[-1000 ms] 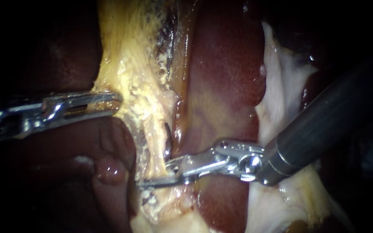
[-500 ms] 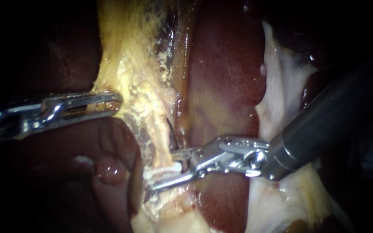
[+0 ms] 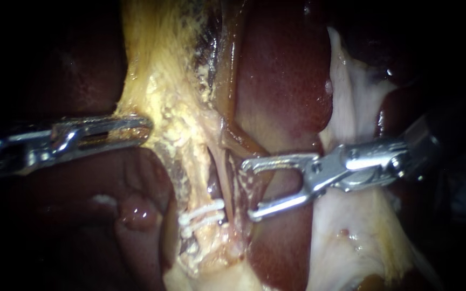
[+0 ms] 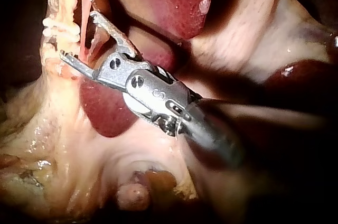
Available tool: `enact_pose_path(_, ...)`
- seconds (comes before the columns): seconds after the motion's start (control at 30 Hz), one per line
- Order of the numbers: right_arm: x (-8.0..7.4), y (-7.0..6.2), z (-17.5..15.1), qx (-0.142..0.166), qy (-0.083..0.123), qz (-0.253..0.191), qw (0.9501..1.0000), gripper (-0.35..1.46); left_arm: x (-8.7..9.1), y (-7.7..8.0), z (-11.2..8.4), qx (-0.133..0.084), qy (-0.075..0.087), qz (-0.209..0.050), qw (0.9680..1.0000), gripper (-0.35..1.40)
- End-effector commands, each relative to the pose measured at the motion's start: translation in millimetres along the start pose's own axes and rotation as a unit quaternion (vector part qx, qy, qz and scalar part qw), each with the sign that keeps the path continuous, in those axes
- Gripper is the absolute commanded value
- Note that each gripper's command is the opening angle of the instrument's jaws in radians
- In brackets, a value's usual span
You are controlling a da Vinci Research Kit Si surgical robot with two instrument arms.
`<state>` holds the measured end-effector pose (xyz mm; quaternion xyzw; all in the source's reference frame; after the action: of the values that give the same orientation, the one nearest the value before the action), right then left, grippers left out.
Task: Going back second clip left tube
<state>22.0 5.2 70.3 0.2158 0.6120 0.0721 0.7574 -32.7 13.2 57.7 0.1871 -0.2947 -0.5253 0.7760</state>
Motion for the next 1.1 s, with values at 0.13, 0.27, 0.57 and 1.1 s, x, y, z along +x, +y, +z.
enact_pose_path(0.13, 0.8, 0.0, -1.3, -0.002, -0.003, -0.020, 0.9998, 0.59, 0.2, 0.0, 0.2, -0.001, -0.001, 0.000, 1.0000, -0.35)
enact_pose_path(0.27, 0.9, 0.0, -1.4, -0.003, 0.002, -0.032, 0.9995, 0.59, 0.6, 0.1, 1.0, -0.002, -0.002, 0.001, 1.0000, -0.35)
enact_pose_path(0.57, 0.8, -0.1, -1.4, -0.004, 0.006, -0.035, 0.9994, 0.59, 2.9, 0.7, 5.5, -0.002, 0.010, 0.008, 0.9999, -0.35)
enact_pose_path(1.1, 1.1, -0.5, -1.5, -0.003, 0.006, -0.038, 0.9993, 0.59, 4.3, 0.5, 10.9, 0.005, 0.032, 0.012, 0.9994, -0.35)
